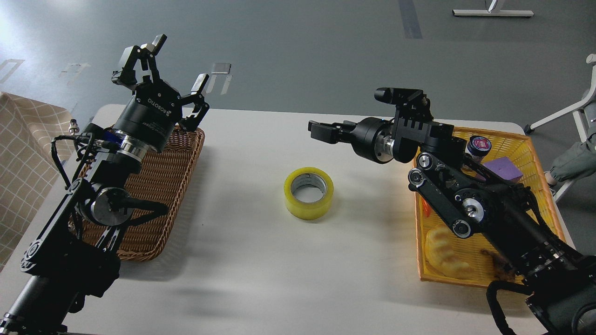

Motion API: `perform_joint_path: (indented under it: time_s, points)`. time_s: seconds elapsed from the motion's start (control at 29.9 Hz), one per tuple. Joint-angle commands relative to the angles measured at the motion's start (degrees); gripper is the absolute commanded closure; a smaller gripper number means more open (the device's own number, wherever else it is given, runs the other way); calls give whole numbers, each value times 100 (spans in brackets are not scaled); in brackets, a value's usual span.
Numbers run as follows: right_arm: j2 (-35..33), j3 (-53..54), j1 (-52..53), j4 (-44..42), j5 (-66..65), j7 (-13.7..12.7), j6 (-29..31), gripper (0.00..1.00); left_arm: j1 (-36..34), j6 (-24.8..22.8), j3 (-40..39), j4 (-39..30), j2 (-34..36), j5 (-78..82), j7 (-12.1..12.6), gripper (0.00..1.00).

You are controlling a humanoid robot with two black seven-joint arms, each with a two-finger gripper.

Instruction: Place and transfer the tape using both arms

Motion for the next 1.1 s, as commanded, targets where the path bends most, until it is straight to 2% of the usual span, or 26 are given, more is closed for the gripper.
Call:
perform_joint_path:
  time_s: [0.0, 0.13, 0.27, 0.4, 0.53, 0.74, 0.77, 0.87, 0.9, 0.94, 0.97, 1.07]
  points:
    - [0, 759, 53, 454, 220, 0, 0, 2, -50, 24, -8, 1, -9, -17, 3, 2]
    - [0, 1463, -271, 1112, 850, 0, 0, 0, -76, 410, 62, 1, 17, -8, 64, 2]
    - [0, 1639, -492, 1789, 1634, 0, 0, 0, -85, 473, 62, 1, 88, -17, 82, 2]
    - [-430, 2103, -869, 2702, 3186, 9, 0, 0, -155, 543, 1, 9, 70, -96, 56, 2]
    - [-633, 2762, -1343, 3126, 4637, 9, 0, 0, -146, 727, 0, 1, 35, -193, -6, 2]
    - [-581, 3730, -1863, 3214, 5309, 35, 0, 0, -164, 605, 18, -61, 26, -193, -199, 2]
    - [-546, 3958, -1968, 3249, 5414, 35, 0, 0, -190, 544, 1, -70, 26, -167, -243, 2]
    - [-230, 4398, -2135, 3293, 5660, 35, 0, 0, -287, 552, -43, -245, 43, -140, -821, 2]
    - [0, 4539, -2162, 3302, 5731, 35, 0, 0, -365, 561, 0, -280, 70, -114, -1154, 2]
    - [0, 4592, -2171, 3311, 5740, 35, 0, 0, -418, 552, 18, -298, 70, -97, -1270, 2]
    - [0, 4645, -2223, 3328, 5740, 35, 0, 0, -541, 569, 44, -298, 79, -44, -1367, 2]
    - [0, 4663, -2338, 3337, 5784, 35, 0, 0, -717, 701, 27, -281, 44, 97, -1316, 2]
